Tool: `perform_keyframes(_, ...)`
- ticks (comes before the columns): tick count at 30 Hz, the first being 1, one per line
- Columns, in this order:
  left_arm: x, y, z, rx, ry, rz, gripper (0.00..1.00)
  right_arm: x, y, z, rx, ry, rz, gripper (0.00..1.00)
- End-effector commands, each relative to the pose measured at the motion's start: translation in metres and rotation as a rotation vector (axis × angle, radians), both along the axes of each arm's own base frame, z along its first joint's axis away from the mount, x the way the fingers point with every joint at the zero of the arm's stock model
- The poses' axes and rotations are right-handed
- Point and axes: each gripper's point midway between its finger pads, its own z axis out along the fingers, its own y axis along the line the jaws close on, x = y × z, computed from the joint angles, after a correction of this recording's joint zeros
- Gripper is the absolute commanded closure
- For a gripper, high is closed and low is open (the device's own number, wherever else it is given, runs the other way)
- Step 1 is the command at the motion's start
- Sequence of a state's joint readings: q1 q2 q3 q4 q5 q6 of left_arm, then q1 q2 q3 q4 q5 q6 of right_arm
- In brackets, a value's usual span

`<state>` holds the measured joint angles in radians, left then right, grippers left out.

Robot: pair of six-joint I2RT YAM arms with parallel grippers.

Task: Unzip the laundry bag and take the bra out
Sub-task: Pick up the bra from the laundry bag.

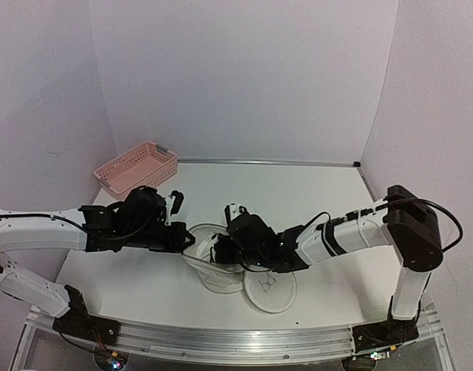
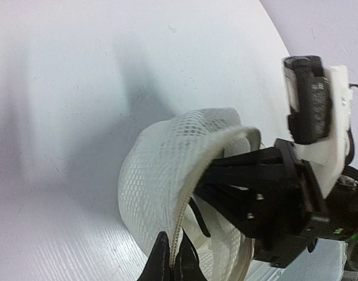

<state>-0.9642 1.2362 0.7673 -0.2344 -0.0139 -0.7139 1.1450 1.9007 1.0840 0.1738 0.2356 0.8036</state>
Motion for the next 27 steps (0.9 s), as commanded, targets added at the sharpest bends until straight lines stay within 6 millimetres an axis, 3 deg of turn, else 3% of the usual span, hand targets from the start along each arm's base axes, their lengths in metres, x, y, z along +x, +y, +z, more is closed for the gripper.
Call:
perform_keyframes(1,0.003,0.004,0.001,-0.002,-0.016,0.033,1.00,0.002,-0.006,0.039,0.088,-0.070,-0.002,1.00)
perform_keyframes(10,0.002,-0.005,-0.012,0.025,0.022,0.002,1.00,-0.007,-0.011,0.077,0.211,-0.126,0.039,1.00)
perform_keyframes(27,0.007,-0.016,-0.018,0.047,0.030,-0.015,1.00,-0.040,-0.014,0.151,0.447,-0.213,0.207,1.00)
